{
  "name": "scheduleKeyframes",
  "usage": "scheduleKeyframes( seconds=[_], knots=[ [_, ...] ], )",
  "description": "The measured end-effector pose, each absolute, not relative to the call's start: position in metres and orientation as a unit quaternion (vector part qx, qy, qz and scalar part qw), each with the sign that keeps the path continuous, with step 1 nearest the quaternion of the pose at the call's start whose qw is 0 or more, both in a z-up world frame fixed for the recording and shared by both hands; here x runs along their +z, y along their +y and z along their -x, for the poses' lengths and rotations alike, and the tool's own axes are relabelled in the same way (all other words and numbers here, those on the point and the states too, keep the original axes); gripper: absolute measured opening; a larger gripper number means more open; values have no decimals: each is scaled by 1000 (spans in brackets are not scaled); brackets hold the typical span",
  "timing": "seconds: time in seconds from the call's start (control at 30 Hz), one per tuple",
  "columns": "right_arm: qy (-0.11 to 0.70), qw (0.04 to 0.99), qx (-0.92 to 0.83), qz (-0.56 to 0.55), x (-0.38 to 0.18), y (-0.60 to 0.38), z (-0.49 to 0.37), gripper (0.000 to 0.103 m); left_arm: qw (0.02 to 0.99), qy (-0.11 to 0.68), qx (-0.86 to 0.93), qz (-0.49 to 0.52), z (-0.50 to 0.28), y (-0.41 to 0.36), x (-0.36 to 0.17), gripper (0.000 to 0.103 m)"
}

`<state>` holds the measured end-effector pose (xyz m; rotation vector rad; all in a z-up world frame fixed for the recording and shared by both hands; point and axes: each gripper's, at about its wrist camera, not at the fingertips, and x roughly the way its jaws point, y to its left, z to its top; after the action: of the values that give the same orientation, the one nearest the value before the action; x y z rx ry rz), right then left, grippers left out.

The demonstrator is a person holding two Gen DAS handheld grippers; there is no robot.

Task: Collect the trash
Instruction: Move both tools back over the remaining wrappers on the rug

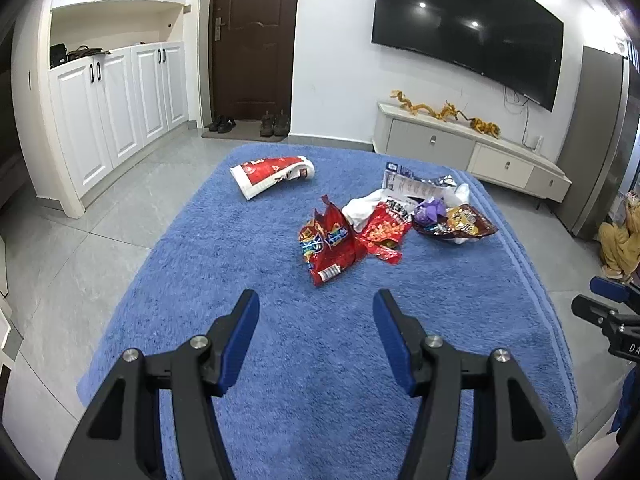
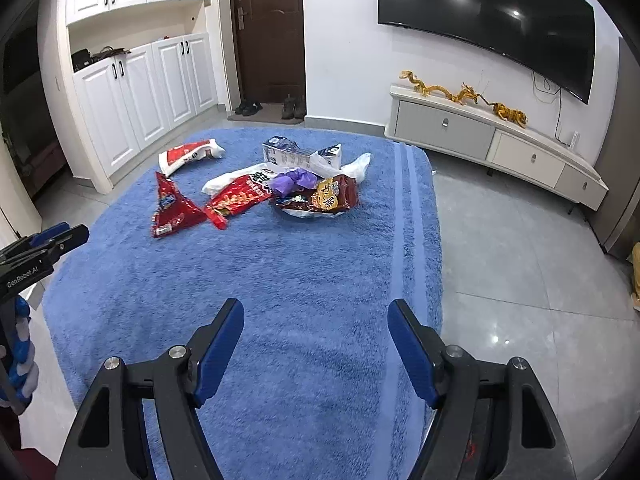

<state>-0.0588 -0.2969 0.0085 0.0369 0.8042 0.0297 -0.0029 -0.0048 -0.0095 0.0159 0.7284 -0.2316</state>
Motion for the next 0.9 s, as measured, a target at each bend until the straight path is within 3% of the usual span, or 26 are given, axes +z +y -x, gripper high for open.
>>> scheduleKeyframes(
  seconds=[0.9],
  knots=[
    [410,909,44,-70,-25,-337,-33,73,893,429,-138,-7,-88,12,-59,58]
  ],
)
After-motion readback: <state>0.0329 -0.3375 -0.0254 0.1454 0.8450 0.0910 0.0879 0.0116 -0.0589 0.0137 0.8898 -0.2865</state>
